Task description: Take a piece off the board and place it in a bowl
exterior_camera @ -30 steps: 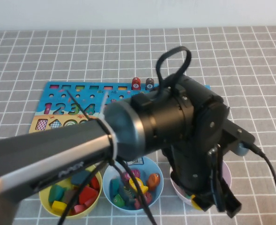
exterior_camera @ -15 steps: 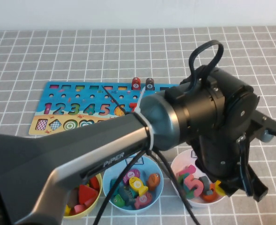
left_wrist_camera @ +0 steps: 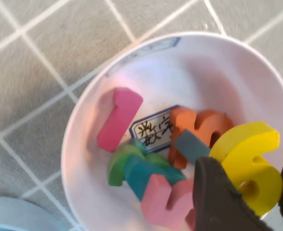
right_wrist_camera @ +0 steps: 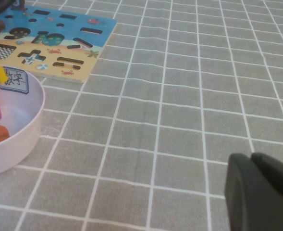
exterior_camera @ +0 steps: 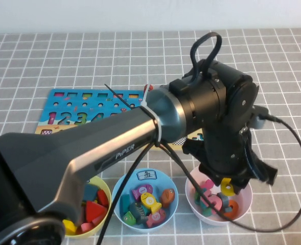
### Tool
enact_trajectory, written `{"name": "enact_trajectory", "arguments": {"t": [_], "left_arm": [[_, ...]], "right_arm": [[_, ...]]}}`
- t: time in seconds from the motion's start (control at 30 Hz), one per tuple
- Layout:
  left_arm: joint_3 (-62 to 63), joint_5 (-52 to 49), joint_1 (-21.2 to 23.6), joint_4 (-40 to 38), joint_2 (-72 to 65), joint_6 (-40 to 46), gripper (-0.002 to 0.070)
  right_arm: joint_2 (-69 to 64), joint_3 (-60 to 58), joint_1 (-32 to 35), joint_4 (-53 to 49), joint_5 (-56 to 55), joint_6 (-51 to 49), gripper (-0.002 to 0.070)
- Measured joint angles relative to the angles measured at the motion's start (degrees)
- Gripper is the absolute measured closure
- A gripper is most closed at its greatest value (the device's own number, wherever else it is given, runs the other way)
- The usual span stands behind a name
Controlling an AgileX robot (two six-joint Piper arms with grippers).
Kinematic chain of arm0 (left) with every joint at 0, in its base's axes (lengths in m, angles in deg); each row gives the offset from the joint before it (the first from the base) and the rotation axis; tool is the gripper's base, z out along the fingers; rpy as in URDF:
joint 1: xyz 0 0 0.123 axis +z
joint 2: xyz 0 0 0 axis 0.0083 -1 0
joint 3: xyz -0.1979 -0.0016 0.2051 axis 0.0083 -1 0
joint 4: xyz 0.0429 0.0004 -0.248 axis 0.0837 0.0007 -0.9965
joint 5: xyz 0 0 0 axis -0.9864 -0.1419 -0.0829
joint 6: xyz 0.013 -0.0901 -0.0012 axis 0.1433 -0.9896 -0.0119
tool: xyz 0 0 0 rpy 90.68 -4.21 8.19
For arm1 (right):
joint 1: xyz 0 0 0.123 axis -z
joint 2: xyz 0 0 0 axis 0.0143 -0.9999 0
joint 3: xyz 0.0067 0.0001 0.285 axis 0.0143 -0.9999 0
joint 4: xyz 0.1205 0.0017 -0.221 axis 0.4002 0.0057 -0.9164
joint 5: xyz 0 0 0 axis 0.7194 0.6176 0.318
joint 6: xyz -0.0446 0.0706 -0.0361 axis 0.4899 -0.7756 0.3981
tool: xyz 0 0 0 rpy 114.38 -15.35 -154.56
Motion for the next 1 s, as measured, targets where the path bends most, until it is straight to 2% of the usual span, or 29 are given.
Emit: {"name": "enact_trajectory", "arguments": {"t": [0.2, 0.47, 1.0], "left_arm": [[0.51, 1.4, 0.5, -0.27, -0.13, -5.79, 0.0442], [0.6, 4.69, 0.58, -0.82, -0.78, -6.14, 0.0442], [0.6, 3.03, 0.58, -2.05, -3.15, -5.93, 0.0431]], "right_arm": [[0.0, 0.0, 0.0, 0.0, 0.0, 0.0, 0.0694], [0.0, 0.0, 0.0, 0.0, 0.0, 0.0, 0.0694], [0.0, 0.0, 0.0, 0.0, 0.0, 0.0, 0.0694]]}}
